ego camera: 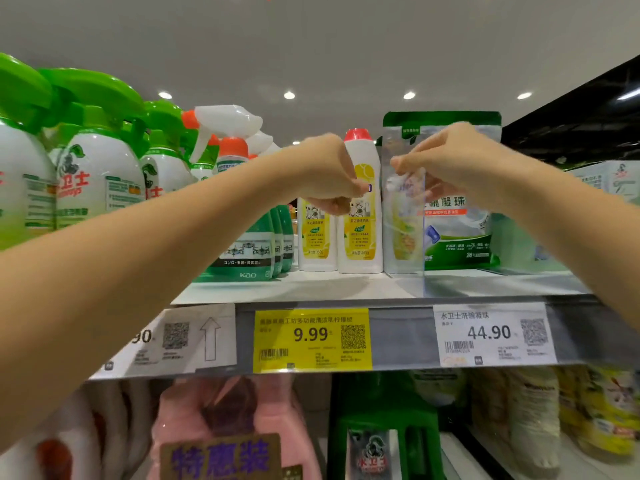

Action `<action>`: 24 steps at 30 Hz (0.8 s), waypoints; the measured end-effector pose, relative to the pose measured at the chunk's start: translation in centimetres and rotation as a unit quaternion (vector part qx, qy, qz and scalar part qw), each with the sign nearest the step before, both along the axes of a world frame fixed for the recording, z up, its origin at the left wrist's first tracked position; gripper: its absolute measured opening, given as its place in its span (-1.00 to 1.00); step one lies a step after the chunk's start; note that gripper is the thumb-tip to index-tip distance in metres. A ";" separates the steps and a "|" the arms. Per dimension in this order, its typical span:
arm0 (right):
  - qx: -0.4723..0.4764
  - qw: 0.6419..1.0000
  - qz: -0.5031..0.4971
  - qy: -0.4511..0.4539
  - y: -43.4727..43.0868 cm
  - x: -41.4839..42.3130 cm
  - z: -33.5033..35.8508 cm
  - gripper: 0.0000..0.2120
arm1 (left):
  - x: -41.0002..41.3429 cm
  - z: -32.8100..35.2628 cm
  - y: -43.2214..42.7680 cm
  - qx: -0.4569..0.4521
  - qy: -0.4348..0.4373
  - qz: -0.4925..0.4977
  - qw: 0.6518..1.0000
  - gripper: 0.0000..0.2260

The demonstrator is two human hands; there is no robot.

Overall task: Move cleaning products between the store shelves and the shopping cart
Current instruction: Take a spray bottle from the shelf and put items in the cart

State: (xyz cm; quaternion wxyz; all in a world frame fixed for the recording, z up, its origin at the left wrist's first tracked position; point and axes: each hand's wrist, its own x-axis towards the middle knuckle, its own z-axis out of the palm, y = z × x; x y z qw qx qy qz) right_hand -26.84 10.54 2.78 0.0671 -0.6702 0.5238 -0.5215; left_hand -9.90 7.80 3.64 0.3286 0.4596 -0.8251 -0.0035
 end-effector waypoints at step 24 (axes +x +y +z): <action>0.077 0.854 0.496 -0.140 15.2 11.0 -26.1 -0.83 | 11.6 -27.1 24.6 0.074 0.428 0.016 0.901 -0.83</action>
